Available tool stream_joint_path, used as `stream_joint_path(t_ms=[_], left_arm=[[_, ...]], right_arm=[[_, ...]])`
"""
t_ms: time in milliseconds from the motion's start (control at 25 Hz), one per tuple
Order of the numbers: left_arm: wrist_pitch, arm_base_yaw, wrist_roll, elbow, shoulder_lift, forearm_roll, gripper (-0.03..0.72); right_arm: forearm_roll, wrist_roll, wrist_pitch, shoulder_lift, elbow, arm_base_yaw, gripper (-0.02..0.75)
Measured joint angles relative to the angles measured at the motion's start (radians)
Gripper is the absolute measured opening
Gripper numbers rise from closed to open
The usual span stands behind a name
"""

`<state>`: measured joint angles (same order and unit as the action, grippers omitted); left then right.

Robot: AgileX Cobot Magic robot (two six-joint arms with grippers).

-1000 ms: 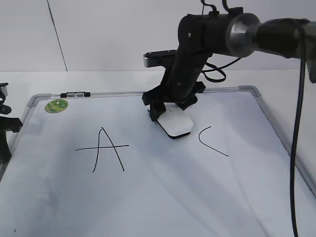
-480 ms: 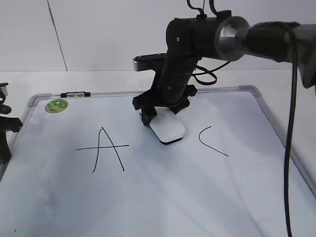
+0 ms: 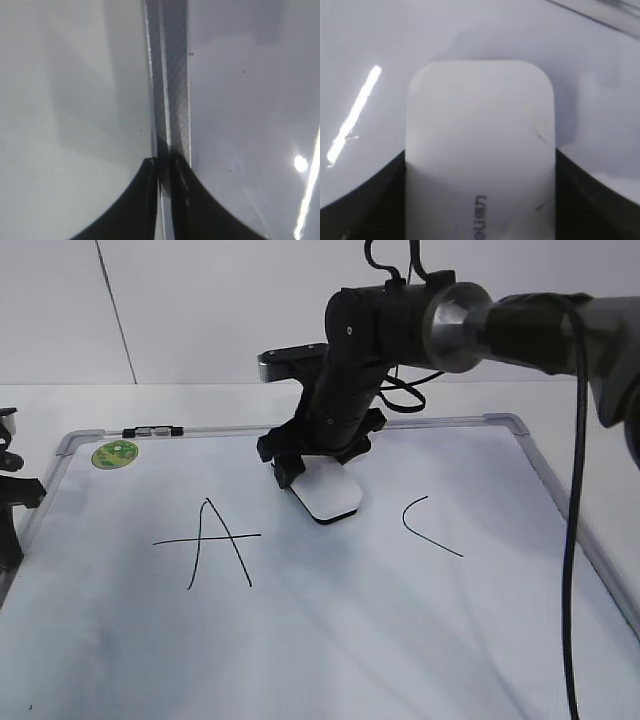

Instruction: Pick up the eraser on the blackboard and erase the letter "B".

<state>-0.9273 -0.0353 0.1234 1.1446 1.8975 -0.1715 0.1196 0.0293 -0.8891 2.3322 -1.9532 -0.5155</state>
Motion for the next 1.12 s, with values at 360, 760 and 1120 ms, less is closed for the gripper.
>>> stream_joint_path(t_ms=[360,760,1120], left_arm=[[0.0,0.0,0.0,0.0,0.0,0.0,0.045],[0.002,0.0,0.0,0.0,0.0,-0.002,0.045],[0.002,0.0,0.0,0.0,0.0,-0.002,0.045]], right_arm=[[-0.098,-0.009,-0.035,0.038,-0.06,-0.006,0.575],[-0.097,-0.058,-0.059,0.038,-0.067,0.159,0.574],[-0.066,-0.048,-0.222,0.054,-0.15,0.168,0.572]])
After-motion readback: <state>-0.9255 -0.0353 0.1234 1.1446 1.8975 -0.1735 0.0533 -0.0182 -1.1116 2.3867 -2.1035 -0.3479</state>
